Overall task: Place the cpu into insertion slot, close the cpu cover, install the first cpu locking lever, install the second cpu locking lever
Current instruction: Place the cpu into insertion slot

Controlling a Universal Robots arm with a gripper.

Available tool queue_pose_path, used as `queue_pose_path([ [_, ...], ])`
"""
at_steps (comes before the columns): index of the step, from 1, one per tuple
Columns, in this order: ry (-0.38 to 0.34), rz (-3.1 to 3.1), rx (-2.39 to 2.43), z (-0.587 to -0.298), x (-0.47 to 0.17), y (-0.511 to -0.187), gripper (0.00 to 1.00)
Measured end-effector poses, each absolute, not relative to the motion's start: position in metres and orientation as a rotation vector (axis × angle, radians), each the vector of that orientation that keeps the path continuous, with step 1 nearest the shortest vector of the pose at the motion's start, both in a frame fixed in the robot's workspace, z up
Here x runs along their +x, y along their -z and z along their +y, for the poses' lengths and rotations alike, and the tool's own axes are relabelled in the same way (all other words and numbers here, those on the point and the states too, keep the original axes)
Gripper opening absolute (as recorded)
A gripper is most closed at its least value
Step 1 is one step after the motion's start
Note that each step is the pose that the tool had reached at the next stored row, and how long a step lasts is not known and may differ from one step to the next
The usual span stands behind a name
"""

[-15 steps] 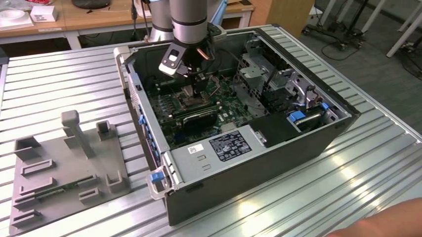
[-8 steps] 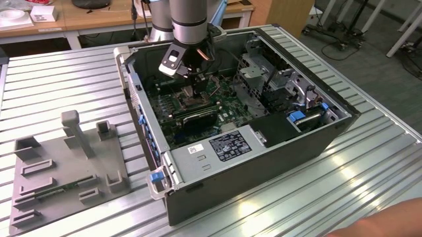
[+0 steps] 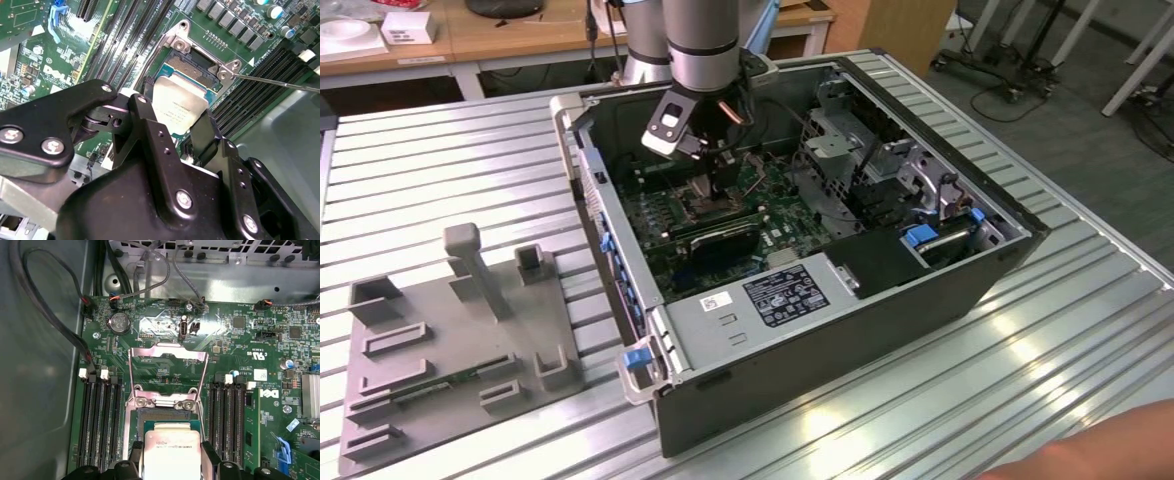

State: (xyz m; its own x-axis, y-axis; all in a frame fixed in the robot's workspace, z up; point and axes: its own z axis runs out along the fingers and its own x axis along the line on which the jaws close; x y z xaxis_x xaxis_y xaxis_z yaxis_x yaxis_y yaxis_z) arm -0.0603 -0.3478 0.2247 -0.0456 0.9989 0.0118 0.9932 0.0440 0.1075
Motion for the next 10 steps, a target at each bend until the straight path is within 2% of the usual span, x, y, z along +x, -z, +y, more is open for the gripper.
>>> queue_pose_path([
  [10, -0.129, 2.151, 2.191, -0.3471, -0.0603, -0.2166, 0.54],
])
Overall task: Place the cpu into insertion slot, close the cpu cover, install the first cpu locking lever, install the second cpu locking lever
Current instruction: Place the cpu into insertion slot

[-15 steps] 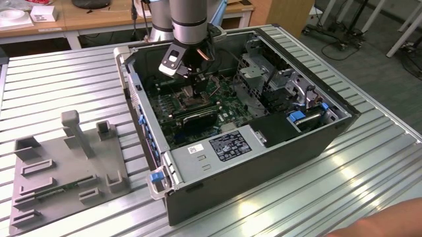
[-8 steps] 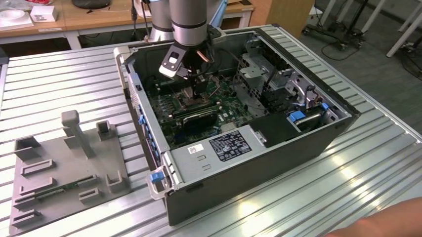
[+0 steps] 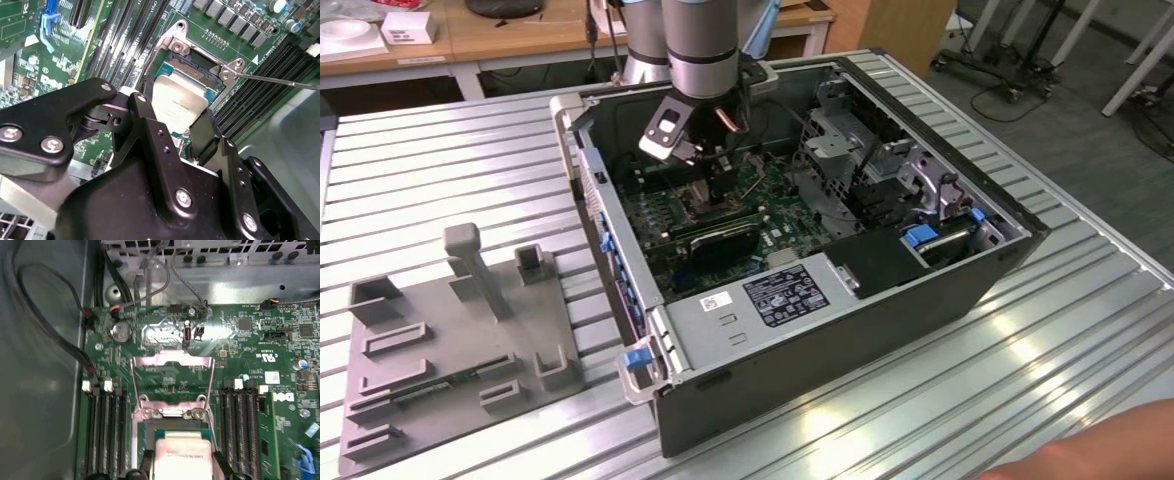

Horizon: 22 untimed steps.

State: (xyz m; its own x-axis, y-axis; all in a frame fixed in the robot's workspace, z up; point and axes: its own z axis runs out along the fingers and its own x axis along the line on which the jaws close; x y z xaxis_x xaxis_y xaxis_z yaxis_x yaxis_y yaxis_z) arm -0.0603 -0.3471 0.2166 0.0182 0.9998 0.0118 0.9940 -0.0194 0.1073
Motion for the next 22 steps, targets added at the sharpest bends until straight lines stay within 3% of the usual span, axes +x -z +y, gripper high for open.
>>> queue_pose_path([
  [22, -0.130, 2.178, 2.166, -0.3406, -0.0603, -0.2098, 0.54],
])
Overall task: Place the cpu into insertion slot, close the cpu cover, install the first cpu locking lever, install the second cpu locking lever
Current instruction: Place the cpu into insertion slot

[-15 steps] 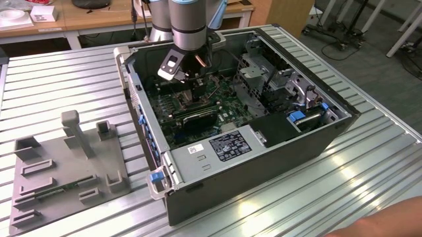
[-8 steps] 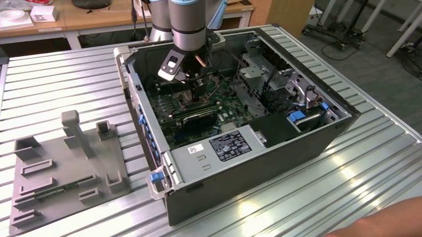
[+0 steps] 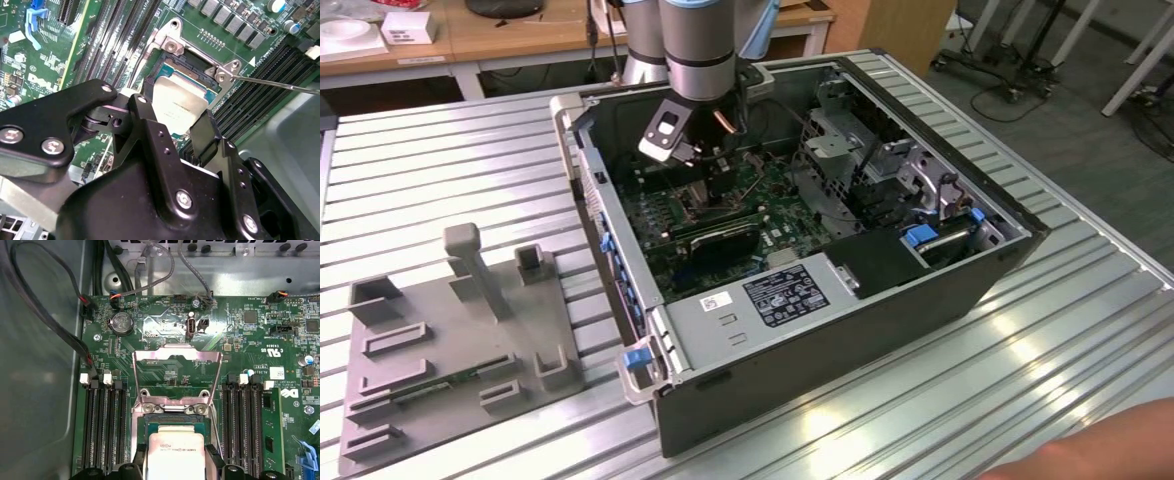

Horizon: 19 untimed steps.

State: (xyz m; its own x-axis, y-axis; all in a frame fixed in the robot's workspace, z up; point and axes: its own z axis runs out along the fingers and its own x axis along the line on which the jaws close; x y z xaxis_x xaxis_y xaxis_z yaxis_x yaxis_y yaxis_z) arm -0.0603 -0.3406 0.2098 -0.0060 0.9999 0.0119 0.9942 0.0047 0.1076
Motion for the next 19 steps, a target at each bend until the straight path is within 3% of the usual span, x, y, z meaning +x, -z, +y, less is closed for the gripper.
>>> queue_pose_path([
  [19, -0.131, 2.202, 2.142, -0.3406, -0.0593, -0.1999, 0.54],
])
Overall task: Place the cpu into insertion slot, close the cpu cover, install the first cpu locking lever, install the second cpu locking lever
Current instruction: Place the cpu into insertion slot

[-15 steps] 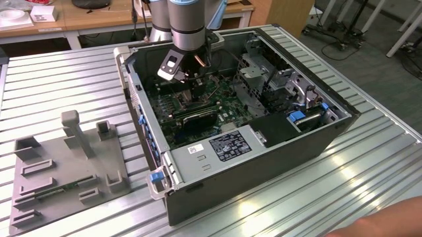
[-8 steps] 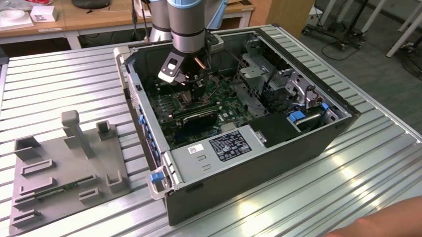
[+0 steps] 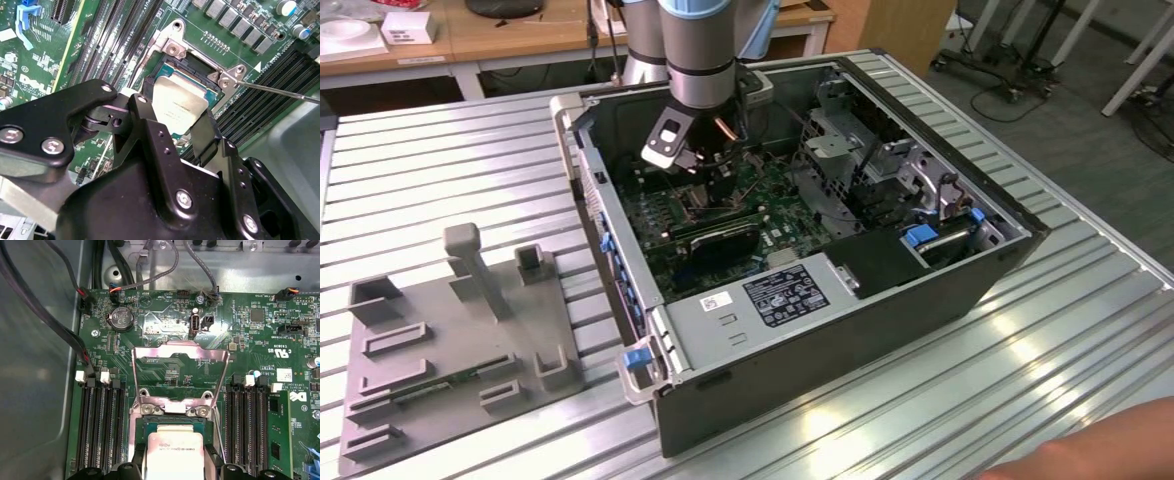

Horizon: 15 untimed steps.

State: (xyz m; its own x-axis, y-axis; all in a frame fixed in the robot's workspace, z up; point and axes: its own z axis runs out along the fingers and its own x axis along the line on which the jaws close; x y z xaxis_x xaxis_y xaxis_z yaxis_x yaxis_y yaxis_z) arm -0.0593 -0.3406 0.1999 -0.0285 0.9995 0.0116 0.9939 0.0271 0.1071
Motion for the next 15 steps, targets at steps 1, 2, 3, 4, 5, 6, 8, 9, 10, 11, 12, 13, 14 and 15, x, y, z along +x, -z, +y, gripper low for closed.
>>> queue_pose_path([
  [1, -0.131, 2.203, 2.142, -0.3406, -0.0593, -0.1995, 0.54],
  [2, -0.132, 2.203, 2.142, -0.3405, -0.0592, -0.1987, 0.54],
  [3, -0.131, 2.203, 2.142, -0.3405, -0.0592, -0.1981, 0.54],
  [4, -0.131, 2.203, 2.142, -0.3406, -0.0593, -0.1976, 0.54],
  [5, -0.131, 2.203, 2.142, -0.3406, -0.0593, -0.1974, 0.54],
  [6, -0.131, 2.203, 2.142, -0.3406, -0.0593, -0.1974, 0.54],
  [8, -0.131, 2.203, 2.142, -0.3406, -0.0593, -0.1973, 0.54],
  [9, -0.131, 2.203, 2.142, -0.3406, -0.0593, -0.1973, 0.54],
  [10, -0.131, 2.203, 2.142, -0.3406, -0.0593, -0.1972, 0.54],
  [11, -0.132, 2.203, 2.142, -0.3406, -0.0593, -0.1970, 0.54],
  [12, -0.132, 2.203, 2.142, -0.3406, -0.0593, -0.1967, 0.54],
  [13, -0.131, 2.203, 2.142, -0.3406, -0.0593, -0.1967, 0.54],
  [14, -0.131, 2.203, 2.142, -0.3406, -0.0593, -0.1968, 0.54],
  [15, -0.131, 2.203, 2.142, -0.3406, -0.0593, -0.1967, 0.54],
])
